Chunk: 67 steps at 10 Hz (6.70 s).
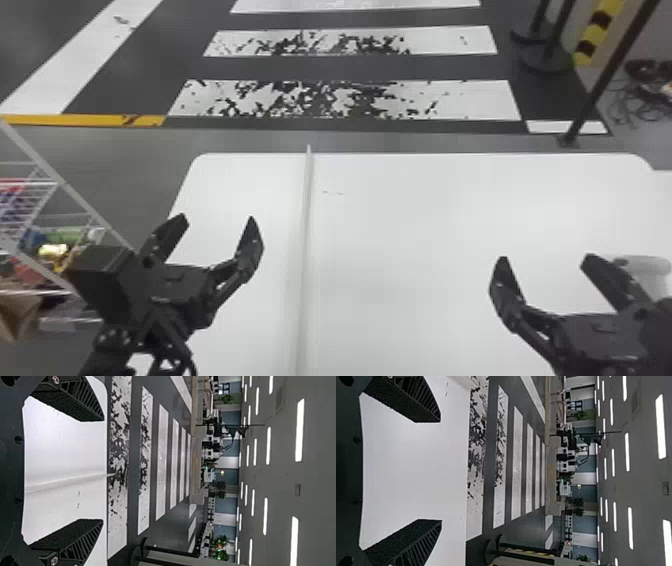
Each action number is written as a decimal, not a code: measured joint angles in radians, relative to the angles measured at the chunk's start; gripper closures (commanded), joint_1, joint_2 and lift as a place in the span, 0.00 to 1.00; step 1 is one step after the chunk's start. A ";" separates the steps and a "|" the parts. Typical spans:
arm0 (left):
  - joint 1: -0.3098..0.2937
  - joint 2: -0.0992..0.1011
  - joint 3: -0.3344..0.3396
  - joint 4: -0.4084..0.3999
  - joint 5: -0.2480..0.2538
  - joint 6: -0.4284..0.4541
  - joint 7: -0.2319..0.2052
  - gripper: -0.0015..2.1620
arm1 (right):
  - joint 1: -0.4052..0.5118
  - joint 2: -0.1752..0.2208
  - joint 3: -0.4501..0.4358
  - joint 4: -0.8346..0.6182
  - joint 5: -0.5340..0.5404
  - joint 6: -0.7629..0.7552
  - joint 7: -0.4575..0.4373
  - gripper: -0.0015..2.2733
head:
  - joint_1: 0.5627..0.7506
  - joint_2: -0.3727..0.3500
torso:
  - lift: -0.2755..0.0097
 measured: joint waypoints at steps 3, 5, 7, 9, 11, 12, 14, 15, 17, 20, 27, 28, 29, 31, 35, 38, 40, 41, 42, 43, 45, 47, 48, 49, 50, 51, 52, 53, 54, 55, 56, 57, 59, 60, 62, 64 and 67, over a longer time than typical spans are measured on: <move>0.000 -0.001 0.000 -0.002 0.000 0.002 0.000 0.04 | 0.000 0.001 -0.001 -0.004 0.000 0.000 0.000 0.00 | 0.70 0.66 | 0.86; 0.000 -0.004 0.000 -0.002 0.000 0.003 0.000 0.04 | 0.000 0.001 -0.001 -0.005 0.000 0.000 -0.001 0.00 | 0.70 0.66 | 0.86; 0.001 -0.005 0.000 -0.004 -0.001 0.003 0.000 0.04 | 0.000 0.001 -0.001 -0.006 0.000 0.000 0.000 0.00 | 0.70 0.66 | 0.86; 0.002 -0.006 0.000 -0.004 -0.001 0.002 -0.001 0.04 | 0.000 0.001 -0.001 -0.007 0.000 0.000 0.000 0.00 | 0.70 0.66 | 0.86; 0.002 -0.006 -0.001 -0.004 -0.002 0.002 -0.001 0.04 | 0.000 0.000 -0.001 -0.008 0.000 0.000 -0.001 0.00 | 0.70 0.65 | 0.86; 0.002 -0.005 0.000 -0.004 -0.002 0.002 -0.001 0.04 | 0.000 0.000 -0.001 -0.008 0.000 0.000 -0.001 0.00 | 0.70 0.66 | 0.86; 0.002 -0.003 0.000 -0.004 -0.002 0.003 -0.001 0.04 | 0.000 -0.001 -0.001 -0.008 0.000 0.000 -0.001 0.00 | 0.70 0.66 | 0.86; 0.002 -0.003 -0.001 -0.004 -0.003 0.003 -0.001 0.04 | 0.000 -0.001 -0.001 -0.008 0.000 0.000 -0.001 0.00 | 0.70 0.66 | 0.86; 0.003 -0.004 0.000 -0.005 -0.004 0.003 -0.001 0.04 | -0.001 -0.002 0.000 -0.008 0.000 0.001 -0.001 0.00 | 0.70 0.66 | 0.86; 0.005 -0.006 -0.002 -0.007 -0.007 0.002 -0.001 0.04 | -0.002 -0.002 0.000 -0.009 -0.003 0.005 -0.002 0.00 | 0.70 0.66 | 0.86; 0.007 -0.008 -0.001 -0.008 -0.010 0.002 0.000 0.04 | -0.002 -0.003 -0.001 -0.011 -0.003 0.012 -0.001 0.01 | 0.70 0.66 | 0.86; 0.006 -0.008 -0.001 -0.008 -0.010 0.002 0.000 0.04 | -0.002 -0.002 -0.001 -0.011 -0.003 0.015 0.000 0.01 | 0.70 0.66 | 0.86; 0.006 -0.008 -0.002 -0.008 -0.010 0.002 0.000 0.04 | -0.004 -0.002 0.000 -0.011 -0.003 0.020 0.000 0.01 | 0.70 0.66 | 0.86; 0.006 -0.008 -0.001 -0.007 -0.010 0.002 0.000 0.04 | -0.006 -0.001 0.001 -0.011 -0.003 0.026 0.000 0.01 | 0.70 0.66 | 0.86; 0.007 -0.007 -0.001 -0.007 -0.010 0.002 0.000 0.04 | -0.006 -0.004 0.001 -0.012 -0.003 0.030 0.000 0.01 | 0.70 0.66 | 0.86; 0.008 -0.004 0.000 -0.008 -0.010 0.002 0.000 0.04 | -0.005 -0.005 0.001 -0.012 -0.003 0.039 0.008 0.01 | 0.70 0.66 | 0.86; 0.007 -0.003 0.000 -0.008 -0.010 0.002 0.000 0.04 | -0.006 -0.005 0.000 -0.014 -0.008 0.054 0.014 0.02 | 0.70 0.67 | 0.86; 0.006 -0.003 0.000 -0.008 -0.010 0.002 0.000 0.04 | -0.008 -0.005 -0.001 -0.014 -0.012 0.062 0.014 0.02 | 0.70 0.67 | 0.86; 0.006 -0.003 0.000 -0.008 -0.010 0.002 0.000 0.04 | -0.010 -0.004 -0.001 -0.014 -0.013 0.066 0.014 0.02 | 0.70 0.67 | 0.86; 0.005 -0.004 0.000 -0.008 -0.010 0.002 0.000 0.04 | -0.011 -0.003 -0.001 -0.014 -0.014 0.067 0.014 0.02 | 0.70 0.67 | 0.86; 0.004 -0.006 0.000 -0.008 -0.010 0.002 0.000 0.04 | -0.013 -0.003 -0.001 -0.014 -0.014 0.066 0.014 0.02 | 0.70 0.67 | 0.86; 0.004 -0.008 0.000 -0.008 -0.010 0.002 0.000 0.04 | -0.015 -0.003 -0.001 -0.013 -0.014 0.065 0.014 0.03 | 0.70 0.67 | 0.86; 0.004 -0.008 0.000 -0.008 -0.011 0.002 0.000 0.04 | -0.015 -0.002 -0.001 -0.013 -0.015 0.064 0.014 0.03 | 0.70 0.67 | 0.86; 0.005 -0.008 -0.001 -0.009 -0.013 0.002 0.000 0.04 | -0.015 -0.002 -0.001 -0.014 -0.015 0.064 0.014 0.03 | 0.70 0.67 | 0.86; 0.005 -0.008 -0.001 -0.010 -0.013 0.002 0.000 0.04 | -0.016 -0.001 -0.001 -0.014 -0.015 0.064 0.014 0.03 | 0.70 0.67 | 0.86; 0.005 -0.008 -0.002 -0.010 -0.013 0.002 0.000 0.04 | -0.017 -0.002 -0.001 -0.014 -0.015 0.064 0.014 0.03 | 0.70 0.67 | 0.86; 0.005 -0.008 -0.002 -0.010 -0.013 0.002 0.000 0.04 | -0.017 -0.002 -0.001 -0.014 -0.015 0.064 0.014 0.03 | 0.70 0.67 | 0.86; 0.005 -0.007 -0.002 -0.009 -0.013 0.002 0.000 0.04 | -0.017 -0.003 -0.002 -0.014 -0.015 0.066 0.014 0.02 | 0.70 0.66 | 0.86; 0.004 -0.006 -0.002 -0.007 -0.013 0.002 0.000 0.04 | -0.017 -0.003 -0.002 -0.014 -0.015 0.067 0.014 0.03 | 0.70 0.66 | 0.86; 0.003 -0.004 -0.001 -0.006 -0.013 0.002 0.000 0.04 | -0.017 -0.003 -0.002 -0.014 -0.015 0.068 0.014 0.03 | 0.70 0.66 | 0.86; 0.001 -0.003 -0.001 -0.005 -0.013 0.002 0.000 0.04 | -0.017 -0.004 -0.002 -0.014 -0.014 0.069 0.014 0.03 | 0.70 0.66 | 0.86; 0.000 -0.002 -0.001 -0.004 -0.013 0.002 0.000 0.04 | -0.017 -0.004 -0.002 -0.014 -0.014 0.070 0.015 0.03 | 0.70 0.66 | 0.86; 0.000 0.000 -0.001 -0.004 -0.013 0.002 0.000 0.04 | -0.017 -0.004 -0.002 -0.014 -0.014 0.071 0.015 0.03 | 0.70 0.67 | 0.86; 0.000 0.000 -0.001 -0.004 -0.013 0.002 0.000 0.04 | -0.017 -0.004 -0.002 -0.014 -0.014 0.071 0.015 0.03 | 0.70 0.67 | 0.86; 0.000 -0.001 -0.001 -0.005 -0.013 0.002 0.000 0.04 | -0.017 -0.004 -0.002 -0.014 -0.014 0.071 0.015 0.03 | 0.70 0.67 | 0.86; 0.001 -0.003 -0.002 -0.006 -0.013 0.002 0.000 0.04 | -0.017 -0.004 -0.002 -0.015 -0.014 0.071 0.015 0.03 | 0.70 0.66 | 0.86; 0.003 -0.005 -0.002 -0.007 -0.014 0.002 0.000 0.04 | -0.017 -0.004 -0.002 -0.015 -0.014 0.070 0.015 0.03 | 0.70 0.66 | 0.86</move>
